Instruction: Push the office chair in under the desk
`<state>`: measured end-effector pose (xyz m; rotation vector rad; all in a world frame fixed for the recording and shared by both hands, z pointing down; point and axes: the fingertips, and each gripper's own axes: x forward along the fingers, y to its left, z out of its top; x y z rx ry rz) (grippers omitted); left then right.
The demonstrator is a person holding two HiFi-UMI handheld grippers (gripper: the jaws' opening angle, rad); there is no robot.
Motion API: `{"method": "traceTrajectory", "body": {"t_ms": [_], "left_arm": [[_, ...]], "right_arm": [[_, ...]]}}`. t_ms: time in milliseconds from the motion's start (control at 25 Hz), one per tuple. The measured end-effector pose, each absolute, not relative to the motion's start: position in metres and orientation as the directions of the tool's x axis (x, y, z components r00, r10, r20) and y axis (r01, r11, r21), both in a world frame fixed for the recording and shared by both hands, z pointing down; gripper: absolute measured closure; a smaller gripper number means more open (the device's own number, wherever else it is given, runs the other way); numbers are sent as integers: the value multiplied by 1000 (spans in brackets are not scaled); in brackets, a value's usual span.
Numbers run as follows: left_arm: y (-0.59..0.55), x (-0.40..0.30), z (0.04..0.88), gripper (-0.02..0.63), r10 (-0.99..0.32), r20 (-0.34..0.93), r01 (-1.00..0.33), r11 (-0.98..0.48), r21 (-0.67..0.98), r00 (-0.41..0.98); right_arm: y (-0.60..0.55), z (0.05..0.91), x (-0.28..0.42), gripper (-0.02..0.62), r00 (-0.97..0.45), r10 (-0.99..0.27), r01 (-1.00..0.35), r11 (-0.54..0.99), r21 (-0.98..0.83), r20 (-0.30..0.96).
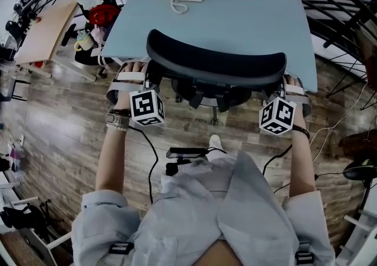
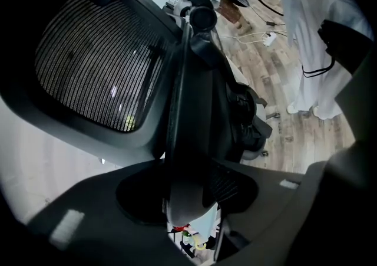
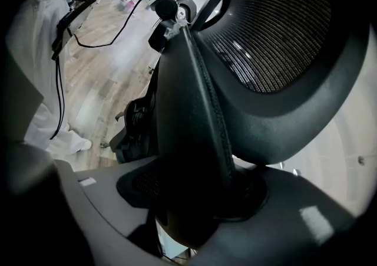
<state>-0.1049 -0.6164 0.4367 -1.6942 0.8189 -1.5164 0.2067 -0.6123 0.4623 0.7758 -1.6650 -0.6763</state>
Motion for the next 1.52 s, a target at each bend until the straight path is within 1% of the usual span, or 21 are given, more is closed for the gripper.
{"method": "traceTrajectory", "body": {"t_ms": [80, 200, 320, 440, 640, 840, 960, 1040, 1200, 1280, 1520], "left_arm": [[-615, -106, 436, 434, -822, 558, -7, -562, -827, 113], [-611, -110, 430, 428, -816, 564, -61, -574, -817, 129], [-606, -115, 423, 425, -822, 553, -91, -566, -819, 133], [-598, -121, 414, 425, -832, 538, -136, -553, -822, 132], [-566, -112, 405, 425, -835, 518, -271, -550, -790, 185], [-545, -88, 395, 426, -838, 480, -402, -546, -735, 261], [-537, -73, 383, 428, -837, 435, -518, -548, -657, 333], [-533, -63, 373, 431, -832, 400, -581, -555, -596, 384], [-522, -40, 356, 442, -808, 345, -656, -589, -472, 477], [-519, -31, 350, 464, -806, 319, -669, -591, -451, 498], [-518, -16, 340, 556, -810, 235, -726, -586, -361, 537]], "right_arm": [[-610, 462, 206, 343, -175, -775, -152, 630, 761, 607], [-604, 456, 207, 330, -185, -776, -157, 629, 762, 603], [-596, 446, 209, 328, -182, -789, -141, 611, 779, 587], [-586, 438, 210, 328, -192, -798, -156, 600, 785, 571], [-568, 424, 207, 328, -241, -807, -244, 588, 771, 540], [-549, 407, 193, 330, -285, -825, -289, 559, 777, 488], [-540, 396, 178, 335, -343, -828, -379, 555, 741, 444], [-536, 388, 170, 353, -379, -828, -451, 555, 699, 413], [-527, 375, 156, 426, -435, -827, -565, 559, 606, 357], [-523, 370, 149, 462, -452, -824, -606, 564, 561, 341], [-520, 366, 140, 527, -503, -813, -708, 582, 399, 294]]}}
